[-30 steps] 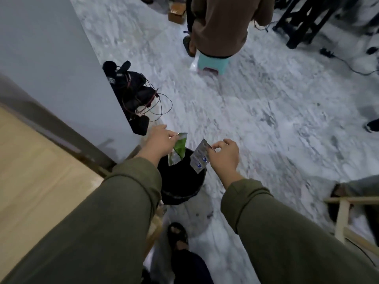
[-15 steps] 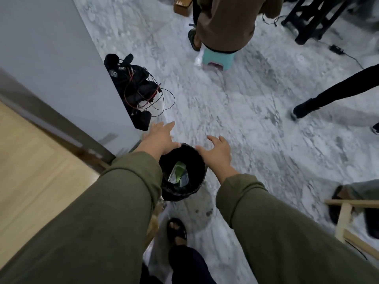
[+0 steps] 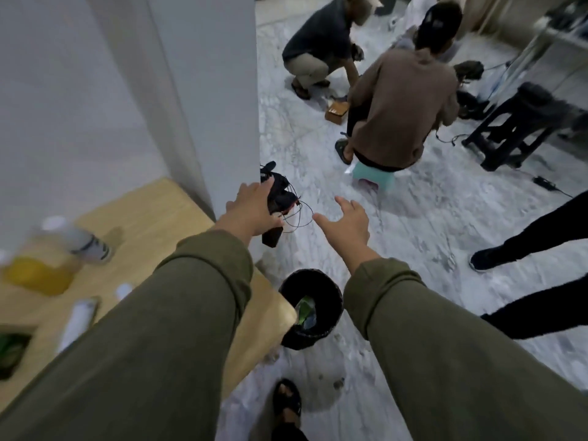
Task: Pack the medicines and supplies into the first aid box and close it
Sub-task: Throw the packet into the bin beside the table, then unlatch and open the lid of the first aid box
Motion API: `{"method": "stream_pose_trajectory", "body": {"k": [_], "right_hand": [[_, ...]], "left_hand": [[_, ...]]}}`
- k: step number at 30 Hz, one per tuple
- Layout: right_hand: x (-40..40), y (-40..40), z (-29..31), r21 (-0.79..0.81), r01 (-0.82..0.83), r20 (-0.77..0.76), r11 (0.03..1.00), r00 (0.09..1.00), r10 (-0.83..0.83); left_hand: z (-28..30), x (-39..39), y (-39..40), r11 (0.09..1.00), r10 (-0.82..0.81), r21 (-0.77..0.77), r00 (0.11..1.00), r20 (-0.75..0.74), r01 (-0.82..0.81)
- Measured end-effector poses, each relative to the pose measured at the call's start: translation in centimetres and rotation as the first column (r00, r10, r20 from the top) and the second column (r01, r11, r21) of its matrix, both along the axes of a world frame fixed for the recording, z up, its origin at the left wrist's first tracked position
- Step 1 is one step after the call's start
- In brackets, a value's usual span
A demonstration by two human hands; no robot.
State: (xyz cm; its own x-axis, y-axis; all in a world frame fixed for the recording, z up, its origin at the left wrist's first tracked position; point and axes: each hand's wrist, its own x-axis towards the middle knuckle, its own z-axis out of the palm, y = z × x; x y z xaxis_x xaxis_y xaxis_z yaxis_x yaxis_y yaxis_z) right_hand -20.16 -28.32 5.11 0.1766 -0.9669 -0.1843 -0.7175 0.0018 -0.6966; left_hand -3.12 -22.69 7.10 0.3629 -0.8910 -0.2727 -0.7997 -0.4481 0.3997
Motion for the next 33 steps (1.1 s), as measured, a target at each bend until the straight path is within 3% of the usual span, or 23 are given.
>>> {"method": "stream_pose_trajectory", "body": {"k": [10, 17, 24, 33], "right_hand": [[8.2, 15.0, 8.9, -0.166, -0.225, 0.057, 0.96, 0.97, 0.237], [17.5, 26.2, 12.9, -0.274, -0.471, -0.015, 0.839, 0.874, 0.486], [26.8, 37.5, 13.7, -0.26, -0.788, -0.182, 0.559, 0.608, 0.773], [36.1, 46.8, 10.7, -0.279, -0.94, -0.285, 0.194, 0.275, 0.918]], "left_hand": [[9.0, 7.7, 20.3, 0.98, 0.185, -0.094, 0.973, 0.134, -0.174], [13.1, 14.3, 36.3, 0.901, 0.429, -0.155, 0.885, 0.18, -0.405], [13.7, 19.2, 51.1, 0.726, 0.688, -0.171, 0.707, 0.165, -0.666], [10.6, 21.9, 62.6, 0.48, 0.869, -0.086, 0.46, 0.18, -0.873]]}}
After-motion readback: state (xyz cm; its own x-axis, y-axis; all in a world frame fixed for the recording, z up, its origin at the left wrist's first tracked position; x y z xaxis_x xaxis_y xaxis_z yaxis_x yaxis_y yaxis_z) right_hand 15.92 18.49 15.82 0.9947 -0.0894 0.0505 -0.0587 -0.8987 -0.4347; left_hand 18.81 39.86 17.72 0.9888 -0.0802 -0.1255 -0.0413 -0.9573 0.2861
